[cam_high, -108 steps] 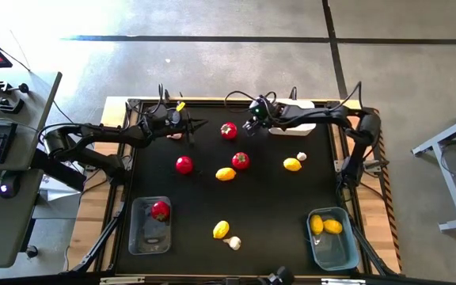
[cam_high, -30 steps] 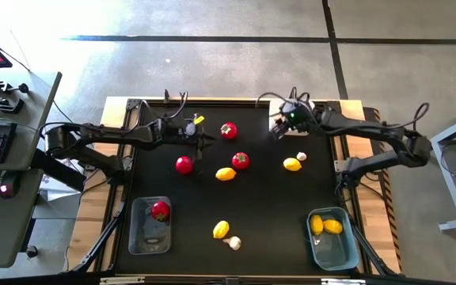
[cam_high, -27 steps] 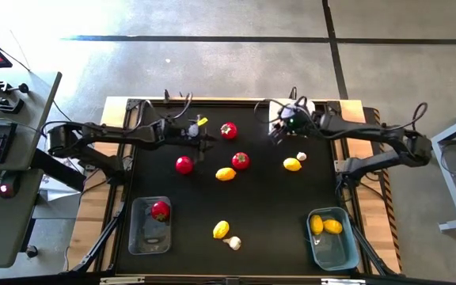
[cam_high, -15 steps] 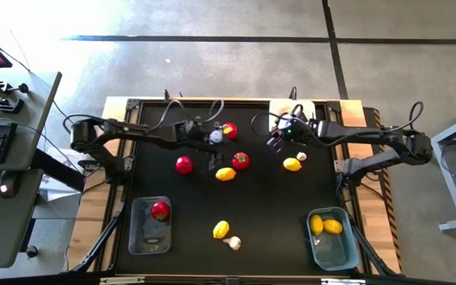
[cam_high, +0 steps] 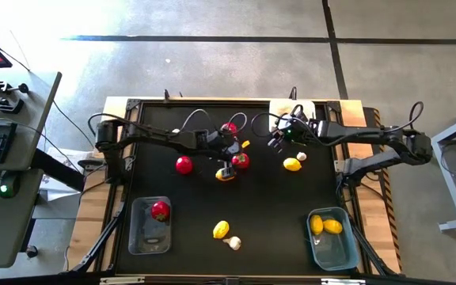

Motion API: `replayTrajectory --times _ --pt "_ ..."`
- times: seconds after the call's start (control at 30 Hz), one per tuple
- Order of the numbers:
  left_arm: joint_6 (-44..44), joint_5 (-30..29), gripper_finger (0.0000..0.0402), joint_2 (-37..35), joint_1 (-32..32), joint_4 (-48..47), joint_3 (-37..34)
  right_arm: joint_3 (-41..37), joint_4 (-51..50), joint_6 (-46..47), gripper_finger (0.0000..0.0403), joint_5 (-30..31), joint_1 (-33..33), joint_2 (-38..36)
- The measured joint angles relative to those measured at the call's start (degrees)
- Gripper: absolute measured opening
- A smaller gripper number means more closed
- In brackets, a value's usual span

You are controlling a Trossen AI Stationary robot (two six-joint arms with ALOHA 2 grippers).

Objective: Sort produce into baskets
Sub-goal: Put the tomato into the transparent bin

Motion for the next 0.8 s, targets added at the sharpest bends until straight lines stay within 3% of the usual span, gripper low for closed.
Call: replayTrajectory --times 0.53,0.8 --pt "2.1 -1.5 0.0309 5.4 0.5 -0.5 2.4 0.0 -0.3 -0.5 0.0184 0.1 0.0 0.0" --pt "4.3 -2.4 0.0251 5.8 1.0 -0.9 2.4 0.0 -0.3 -0.7 0.0184 0.1 0.0 0.0"
